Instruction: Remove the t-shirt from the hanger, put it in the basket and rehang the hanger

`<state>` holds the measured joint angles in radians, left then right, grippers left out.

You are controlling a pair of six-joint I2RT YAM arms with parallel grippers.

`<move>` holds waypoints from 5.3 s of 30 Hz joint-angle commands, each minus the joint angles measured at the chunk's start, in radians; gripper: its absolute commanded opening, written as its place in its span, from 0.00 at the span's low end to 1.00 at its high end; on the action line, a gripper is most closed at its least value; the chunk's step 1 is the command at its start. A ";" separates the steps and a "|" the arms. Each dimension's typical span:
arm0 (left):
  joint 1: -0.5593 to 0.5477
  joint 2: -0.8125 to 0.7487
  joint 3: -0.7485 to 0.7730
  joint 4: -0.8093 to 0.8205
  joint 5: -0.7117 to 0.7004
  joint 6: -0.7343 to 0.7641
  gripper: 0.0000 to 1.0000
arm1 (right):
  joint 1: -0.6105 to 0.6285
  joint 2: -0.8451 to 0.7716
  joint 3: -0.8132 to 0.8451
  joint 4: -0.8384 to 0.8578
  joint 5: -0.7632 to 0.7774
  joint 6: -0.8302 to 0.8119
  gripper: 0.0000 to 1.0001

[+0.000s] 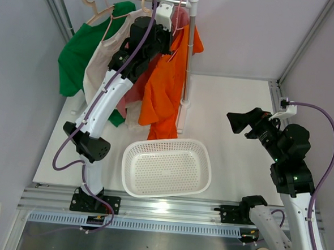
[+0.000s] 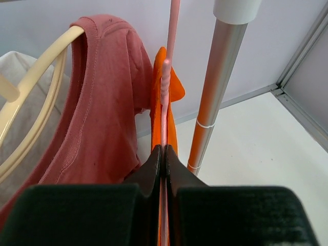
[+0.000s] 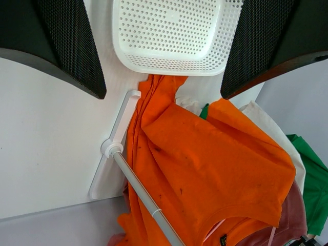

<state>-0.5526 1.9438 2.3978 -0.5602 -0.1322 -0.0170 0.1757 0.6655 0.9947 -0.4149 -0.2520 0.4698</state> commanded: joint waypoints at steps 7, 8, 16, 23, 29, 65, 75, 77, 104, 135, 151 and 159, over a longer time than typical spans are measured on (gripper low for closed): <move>-0.009 -0.026 0.024 0.069 0.026 0.058 0.41 | 0.004 -0.007 -0.011 0.005 -0.010 0.001 0.99; -0.009 -0.020 0.021 0.069 0.017 0.060 0.41 | 0.005 -0.007 -0.011 0.002 -0.010 0.001 1.00; -0.012 0.006 0.024 0.074 0.016 0.065 0.43 | 0.005 -0.006 -0.018 0.005 -0.009 0.001 1.00; -0.020 0.040 0.029 0.075 0.029 0.054 0.42 | 0.004 -0.009 -0.022 -0.001 0.000 -0.005 0.99; -0.029 0.070 0.026 0.072 0.016 0.057 0.37 | 0.004 -0.010 -0.030 -0.001 0.003 -0.007 1.00; -0.066 -0.034 -0.123 0.283 -0.175 0.084 0.01 | 0.004 -0.004 -0.050 0.014 -0.018 0.007 0.99; -0.070 -0.060 -0.100 0.322 -0.194 0.107 0.01 | 0.004 -0.004 -0.054 0.018 -0.026 0.010 0.99; -0.072 -0.075 -0.089 0.332 -0.201 0.117 0.01 | 0.004 -0.006 -0.054 0.018 -0.029 0.010 0.99; -0.280 -0.479 -0.489 0.192 -0.834 -0.086 0.01 | 0.422 0.128 -0.013 0.217 -0.018 -0.175 1.00; -0.432 -0.396 -0.446 0.101 -1.069 -0.201 0.01 | 0.992 0.396 -0.131 0.694 0.462 -0.366 0.00; -0.219 -0.188 -0.137 0.138 -0.897 -0.006 0.01 | 1.403 0.184 -0.203 0.427 0.839 -0.229 0.00; -0.224 -0.149 0.064 0.022 -0.790 -0.027 0.01 | 1.391 0.305 -0.314 0.594 0.800 -0.115 0.00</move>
<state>-0.8024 1.8313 2.3566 -0.5793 -0.9844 -0.0330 1.5551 0.9318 0.7189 0.1291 0.6060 0.2710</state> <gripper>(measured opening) 0.020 0.009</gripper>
